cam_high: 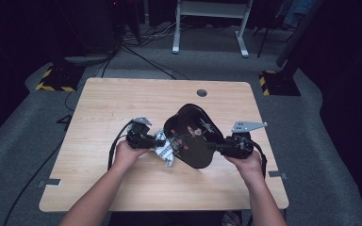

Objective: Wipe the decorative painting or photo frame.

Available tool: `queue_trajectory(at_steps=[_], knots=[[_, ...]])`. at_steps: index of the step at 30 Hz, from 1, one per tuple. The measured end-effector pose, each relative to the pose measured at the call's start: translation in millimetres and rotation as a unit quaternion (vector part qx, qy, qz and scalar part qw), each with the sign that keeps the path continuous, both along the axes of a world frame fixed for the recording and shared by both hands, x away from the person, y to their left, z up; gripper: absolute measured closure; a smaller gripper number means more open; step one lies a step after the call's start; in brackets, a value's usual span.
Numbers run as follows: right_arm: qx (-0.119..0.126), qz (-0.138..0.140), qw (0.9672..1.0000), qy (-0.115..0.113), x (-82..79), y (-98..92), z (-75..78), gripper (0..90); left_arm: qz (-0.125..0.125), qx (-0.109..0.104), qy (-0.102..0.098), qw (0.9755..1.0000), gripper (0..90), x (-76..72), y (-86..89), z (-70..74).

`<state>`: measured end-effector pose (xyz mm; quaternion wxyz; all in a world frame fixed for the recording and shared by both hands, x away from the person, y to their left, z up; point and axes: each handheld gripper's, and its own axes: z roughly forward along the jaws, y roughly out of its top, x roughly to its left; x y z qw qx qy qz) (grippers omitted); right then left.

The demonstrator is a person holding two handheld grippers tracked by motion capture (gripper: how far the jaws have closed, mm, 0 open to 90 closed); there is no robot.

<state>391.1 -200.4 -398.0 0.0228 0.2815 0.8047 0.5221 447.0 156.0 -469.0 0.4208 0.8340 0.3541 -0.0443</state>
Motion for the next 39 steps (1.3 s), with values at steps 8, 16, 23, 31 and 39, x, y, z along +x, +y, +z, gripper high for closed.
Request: queue_trajectory(at_steps=[8, 16, 23, 31, 39], knots=[[0.0, -0.003, 1.0, 0.0, -0.2, 0.4, -0.2, 78.1, -0.01, 0.018, 0.014, 0.9997, 73.0, -4.5, -8.0, -11.2], [-0.002, -0.017, 0.9999, 0.0, 0.3, -1.2, -0.9, 79.5, -0.018, 0.05, 0.005, 0.9986, 72.6, -13.1, -18.8, -14.5], [-0.006, -0.014, 0.9999, 0.001, 1.0, -3.1, -1.5, 79.7, -0.021, 0.027, -0.011, 0.9994, 73.5, -21.1, 0.5, 5.1], [-0.006, -0.013, 0.9999, 0.001, 1.9, -2.8, -1.1, 79.5, -0.028, 0.023, -0.063, 0.9974, 73.8, -47.7, 20.0, 37.4], [-0.005, -0.01, 0.9999, -0.001, 3.3, -1.6, -0.7, 79.4, 0.007, 0.016, -0.082, 0.9965, 73.7, -66.2, 53.9, 49.0]])
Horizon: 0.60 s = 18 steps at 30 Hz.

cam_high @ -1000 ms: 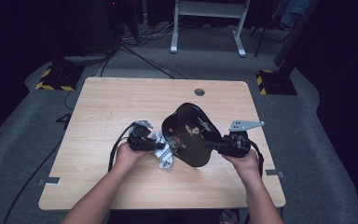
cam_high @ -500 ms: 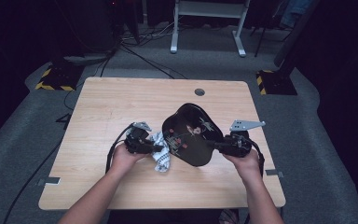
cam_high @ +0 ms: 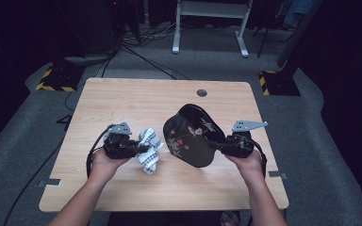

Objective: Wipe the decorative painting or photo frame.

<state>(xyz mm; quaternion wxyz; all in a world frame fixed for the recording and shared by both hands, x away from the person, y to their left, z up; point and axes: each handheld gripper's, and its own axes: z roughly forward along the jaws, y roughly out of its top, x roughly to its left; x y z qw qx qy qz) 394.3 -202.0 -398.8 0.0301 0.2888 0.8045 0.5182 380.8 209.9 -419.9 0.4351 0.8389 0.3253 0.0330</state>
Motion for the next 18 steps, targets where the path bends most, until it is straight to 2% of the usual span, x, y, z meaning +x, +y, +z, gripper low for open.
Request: queue_trajectory(at_steps=[3, 7, 12, 14, 15, 18], knots=[[0.0, 0.001, 1.0, -0.001, 0.5, 0.3, 0.1, 79.3, 0.011, 0.006, -0.008, 0.9999, 73.6, -4.0, 13.1, 1.2], [-0.002, 0.002, 1.0, -0.004, 0.7, 1.0, 0.6, 79.3, 0.024, 0.008, -0.005, 0.9997, 73.2, -6.9, 28.3, -3.3], [-0.004, 0.001, 1.0, -0.004, 0.3, 1.7, 1.2, 79.2, 0.054, 0.021, 0.006, 0.9983, 72.7, -5.6, 44.2, -15.0], [-0.006, 0.001, 1.0, -0.006, 0.1, 2.2, 1.6, 79.1, 0.056, 0.025, 0.009, 0.9981, 72.2, -4.8, 46.0, -16.2], [-0.006, 0.001, 1.0, -0.006, 0.1, 2.2, 1.6, 79.1, 0.058, 0.038, 0.007, 0.9975, 72.2, -3.7, 47.5, -17.8], [-0.005, -0.001, 1.0, -0.005, 0.3, 2.1, 1.6, 78.7, 0.062, 0.041, 0.024, 0.9969, 69.2, -2.2, 50.0, -22.1]])
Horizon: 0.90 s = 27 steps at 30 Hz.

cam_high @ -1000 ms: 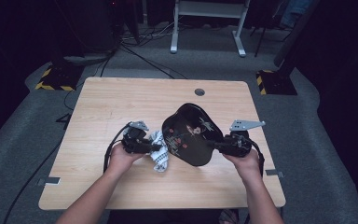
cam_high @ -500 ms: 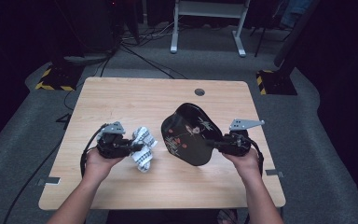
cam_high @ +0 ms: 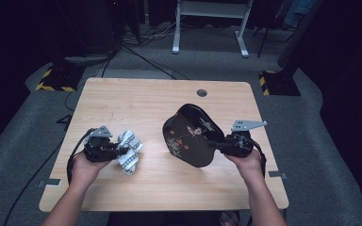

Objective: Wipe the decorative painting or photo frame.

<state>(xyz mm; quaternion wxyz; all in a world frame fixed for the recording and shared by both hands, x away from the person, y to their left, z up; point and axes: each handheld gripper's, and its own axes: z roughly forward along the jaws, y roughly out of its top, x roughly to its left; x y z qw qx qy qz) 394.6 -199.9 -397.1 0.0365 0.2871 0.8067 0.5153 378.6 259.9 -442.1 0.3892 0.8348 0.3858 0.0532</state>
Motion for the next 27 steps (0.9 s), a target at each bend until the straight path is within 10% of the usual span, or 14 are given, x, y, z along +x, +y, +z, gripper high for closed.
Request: queue_trajectory(at_steps=[9, 19, 27], knots=[[-0.006, -0.013, 0.9999, -0.003, -1.1, -1.0, 3.0, 71.5, 0.004, -0.051, -0.004, 0.9987, 34.7, 1.6, 9.6, 9.9], [-0.032, -0.046, 0.9982, -0.024, -9.2, -1.4, 13.4, 54.2, 0.0, -0.071, -0.049, 0.9962, 29.5, -8.8, -14.7, 38.0], [-0.03, -0.073, 0.9965, -0.029, -17.6, -8.5, 23.9, 44.2, -0.022, -0.076, -0.042, 0.996, 27.1, -3.6, -47.8, 37.4]])
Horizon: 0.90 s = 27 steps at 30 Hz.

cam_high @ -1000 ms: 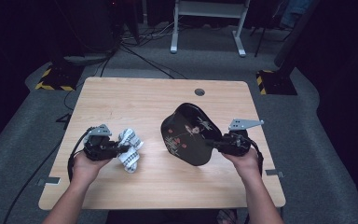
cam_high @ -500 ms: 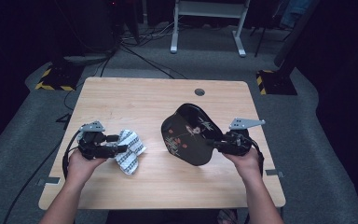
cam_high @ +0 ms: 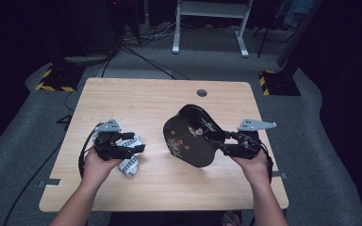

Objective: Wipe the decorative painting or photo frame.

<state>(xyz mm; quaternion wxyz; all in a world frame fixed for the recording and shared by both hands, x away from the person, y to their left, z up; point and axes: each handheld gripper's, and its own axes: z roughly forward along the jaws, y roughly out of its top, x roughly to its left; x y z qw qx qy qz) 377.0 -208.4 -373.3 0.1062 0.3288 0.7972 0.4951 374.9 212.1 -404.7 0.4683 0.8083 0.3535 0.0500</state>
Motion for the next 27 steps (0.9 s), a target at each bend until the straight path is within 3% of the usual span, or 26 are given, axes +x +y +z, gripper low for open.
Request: queue_trajectory(at_steps=[8, 11, 15, 18, 20, 27], knots=[[-0.031, -0.038, 0.9988, -0.009, -11.9, 0.1, 11.5, 43.2, -0.015, 0.017, 0.003, 0.9997, 25.5, 11.2, -39.9, -5.9], [-0.041, -0.05, 0.9979, -0.005, -15.1, -0.6, 13.8, 46.4, -0.008, 0.018, 0.007, 0.9998, 26.9, 18.5, -51.0, -12.3], [-0.054, -0.064, 0.9964, -0.011, -19.2, -2.7, 16.6, 57.6, 0.005, 0.015, 0.012, 0.9998, 27.9, 28.6, -58.2, -20.3], [-0.058, -0.065, 0.9962, -0.012, -21.1, -4.0, 18.1, 60.7, 0.014, 0.001, 0.018, 0.9997, 27.6, 36.5, -64.9, -27.0], [-0.06, -0.067, 0.9959, -0.008, -22.1, -4.4, 19.3, 62.3, 0.021, 0.003, 0.019, 0.9996, 27.3, 40.7, -69.2, -31.2], [-0.07, -0.071, 0.995, -0.007, -24.9, -3.3, 21.1, 64.9, 0.029, 0.004, 0.048, 0.9984, 27.1, 54.6, -80.6, -50.3]])
